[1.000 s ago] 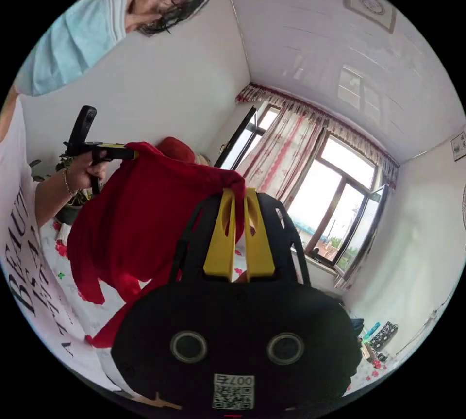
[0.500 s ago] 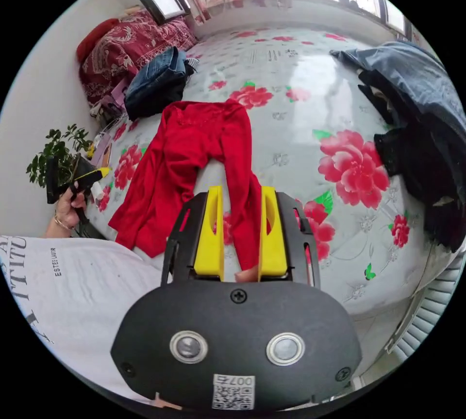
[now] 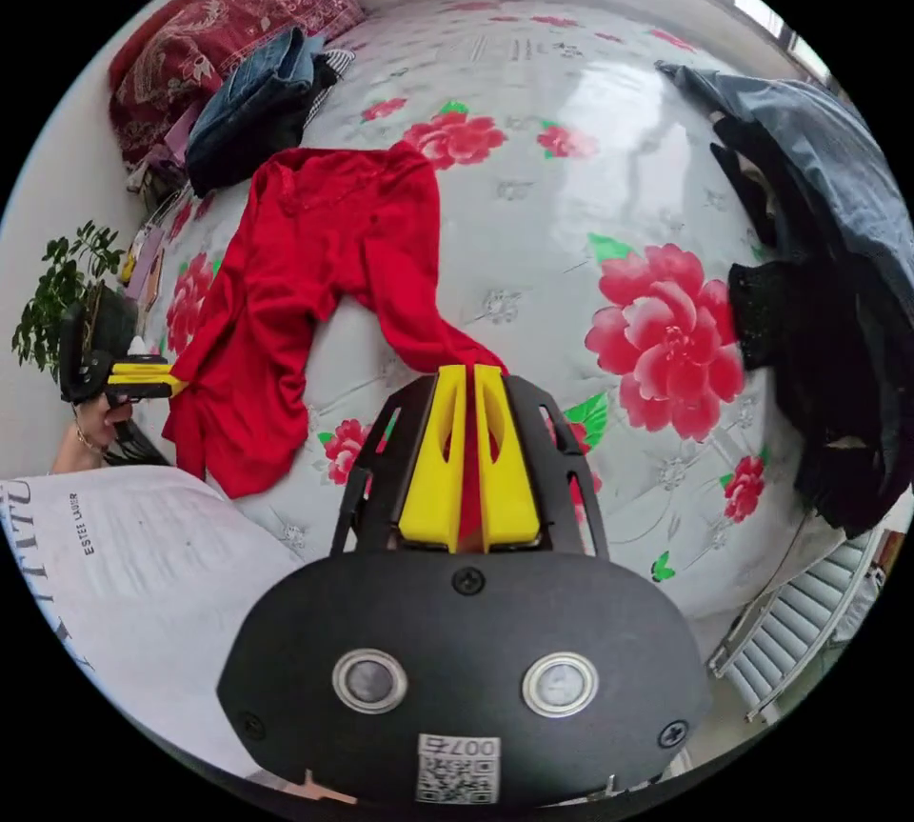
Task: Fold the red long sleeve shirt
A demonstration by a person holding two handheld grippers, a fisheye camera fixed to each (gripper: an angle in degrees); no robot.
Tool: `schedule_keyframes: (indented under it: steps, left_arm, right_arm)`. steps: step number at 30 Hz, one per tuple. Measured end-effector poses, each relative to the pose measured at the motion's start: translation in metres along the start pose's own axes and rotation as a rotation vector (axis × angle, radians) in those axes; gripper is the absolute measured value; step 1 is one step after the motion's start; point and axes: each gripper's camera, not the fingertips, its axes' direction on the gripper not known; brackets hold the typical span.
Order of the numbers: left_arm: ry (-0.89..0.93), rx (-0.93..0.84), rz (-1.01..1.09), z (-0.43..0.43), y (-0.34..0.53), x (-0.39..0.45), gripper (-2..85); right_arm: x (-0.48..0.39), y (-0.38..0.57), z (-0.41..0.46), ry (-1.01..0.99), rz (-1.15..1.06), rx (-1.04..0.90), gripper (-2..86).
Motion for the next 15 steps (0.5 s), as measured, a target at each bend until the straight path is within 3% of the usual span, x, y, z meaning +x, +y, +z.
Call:
schedule_keyframes:
  steps: [4, 7, 8, 10, 15]
  left_arm:
    - [0.109, 0.351, -0.133, -0.131, 0.038, -0.054, -0.7]
    - [-0.109, 0.550, -0.444, -0.209, 0.077, -0.101, -0.5]
    - [-0.193, 0.608, -0.586, -0.228, 0.094, -0.113, -0.2]
    - [-0.276, 0.699, -0.661, -0.245, 0.114, -0.111, 1.1]
    - [-0.425, 0.571, -0.563, -0.200, 0.132, -0.048, 4.4]
  right_arm:
    - [0.076, -0.004, -0.116, 0.119, 0.227, 0.287, 0.5]
    - [0.092, 0.009, -0.162, 0.220, 0.354, 0.387, 2.1]
    - [0.090, 0.013, -0.167, 0.199, 0.348, 0.394, 2.5]
    - [0.062, 0.030, -0.166, 0.058, 0.249, 0.356, 3.8]
    - [-0.041, 0.102, -0.111, -0.226, -0.008, 0.090, 6.7]
